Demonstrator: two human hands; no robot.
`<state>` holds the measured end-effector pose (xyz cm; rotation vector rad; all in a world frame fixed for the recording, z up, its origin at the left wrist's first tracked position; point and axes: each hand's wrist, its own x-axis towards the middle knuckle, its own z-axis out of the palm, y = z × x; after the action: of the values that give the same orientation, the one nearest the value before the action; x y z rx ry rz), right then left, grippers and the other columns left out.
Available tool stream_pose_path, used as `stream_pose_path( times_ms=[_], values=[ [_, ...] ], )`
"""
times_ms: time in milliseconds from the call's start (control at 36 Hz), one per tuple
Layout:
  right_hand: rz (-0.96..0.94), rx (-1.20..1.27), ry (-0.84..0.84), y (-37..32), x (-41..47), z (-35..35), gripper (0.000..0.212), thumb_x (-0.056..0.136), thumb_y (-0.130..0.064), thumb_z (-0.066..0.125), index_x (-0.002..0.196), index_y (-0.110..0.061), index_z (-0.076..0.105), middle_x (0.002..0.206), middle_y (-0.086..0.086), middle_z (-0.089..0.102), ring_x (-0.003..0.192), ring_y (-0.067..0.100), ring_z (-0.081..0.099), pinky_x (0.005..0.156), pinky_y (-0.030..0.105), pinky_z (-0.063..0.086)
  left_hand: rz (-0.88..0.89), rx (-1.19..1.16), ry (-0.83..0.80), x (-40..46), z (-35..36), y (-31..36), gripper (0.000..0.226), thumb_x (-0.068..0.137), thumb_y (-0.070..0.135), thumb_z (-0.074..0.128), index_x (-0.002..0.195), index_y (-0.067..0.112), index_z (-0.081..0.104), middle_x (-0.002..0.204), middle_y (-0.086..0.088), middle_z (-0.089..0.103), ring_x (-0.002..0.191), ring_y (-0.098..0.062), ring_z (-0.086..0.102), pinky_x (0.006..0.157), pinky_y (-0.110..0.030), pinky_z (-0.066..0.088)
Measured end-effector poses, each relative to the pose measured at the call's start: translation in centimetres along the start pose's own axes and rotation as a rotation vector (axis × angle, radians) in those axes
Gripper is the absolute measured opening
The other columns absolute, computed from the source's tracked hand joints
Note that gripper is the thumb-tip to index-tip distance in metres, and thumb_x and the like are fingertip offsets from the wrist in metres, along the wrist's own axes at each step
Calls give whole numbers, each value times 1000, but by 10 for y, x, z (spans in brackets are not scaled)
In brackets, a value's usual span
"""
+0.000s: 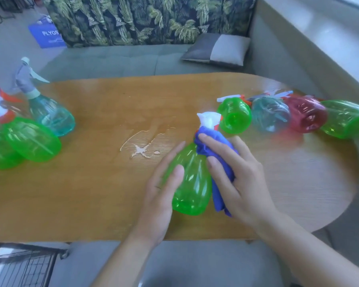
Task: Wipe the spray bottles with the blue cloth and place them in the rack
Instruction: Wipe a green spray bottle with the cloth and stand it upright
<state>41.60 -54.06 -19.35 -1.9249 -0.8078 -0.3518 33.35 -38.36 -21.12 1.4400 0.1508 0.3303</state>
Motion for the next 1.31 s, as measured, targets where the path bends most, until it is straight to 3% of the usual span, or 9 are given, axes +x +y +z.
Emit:
stream_pose_path(
  times_ms=[83,250,444,556,639,806,917,1056,1306],
  values=[
    [-79,-17,-24,0,-10,3,38,107,-38,51,139,-24,66,100,-7,47,84,5,51,75,23,47,-18,-37,22,-1,2,-2,51,99,50,63,148,38,64,161,-1,57,154,-29,46,127,-65,29],
    [-328,-90,-94,-2,-21,5,31,104,-32,60,133,-25,71,96,2,51,80,11,41,65,31,48,-55,-121,88,-1,3,2,49,104,35,57,151,23,61,153,-6,64,144,-30,58,125,-61,36],
    [-516,-165,-174,-13,-30,14,27,102,-33,64,126,-30,76,92,4,61,75,17,50,66,21,42,-76,-166,92,1,-8,13,62,93,58,70,150,34,62,159,-7,58,148,-33,53,126,-66,32],
    [-296,73,-40,-20,-31,13,30,105,-34,57,131,-30,70,96,-4,50,85,-5,43,76,10,37,-83,-207,74,0,-6,16,96,75,75,84,155,31,55,158,-14,57,146,-39,55,121,-60,42],
    [-42,183,82,-19,-21,10,30,103,-31,56,130,-25,69,96,-2,55,85,4,53,78,15,41,-77,-197,54,1,-3,16,112,69,67,93,161,24,45,159,-13,57,146,-36,55,118,-54,46],
    [293,345,94,-9,-14,13,26,99,-43,52,122,-43,63,113,-6,67,92,17,64,85,33,48,-60,-243,53,5,-5,11,103,65,56,98,155,36,54,159,-5,57,147,-33,54,121,-59,41],
    [326,371,93,-9,-15,13,23,98,-45,51,119,-45,61,115,-10,68,96,14,65,86,28,48,-24,-215,44,6,-5,9,95,72,56,93,156,39,53,164,-2,53,151,-28,50,126,-62,34],
    [320,367,102,-8,-15,15,24,100,-38,54,123,-37,61,118,-9,68,112,19,65,92,17,44,-4,-154,35,7,-4,6,70,86,40,67,154,46,54,163,-3,54,150,-30,52,125,-65,34],
    [240,277,86,-10,-14,17,23,103,-29,57,125,-33,63,108,-8,65,103,18,64,88,17,44,65,-10,54,7,2,2,55,101,54,59,154,39,57,164,7,52,157,-23,41,129,-60,27]
  ],
)
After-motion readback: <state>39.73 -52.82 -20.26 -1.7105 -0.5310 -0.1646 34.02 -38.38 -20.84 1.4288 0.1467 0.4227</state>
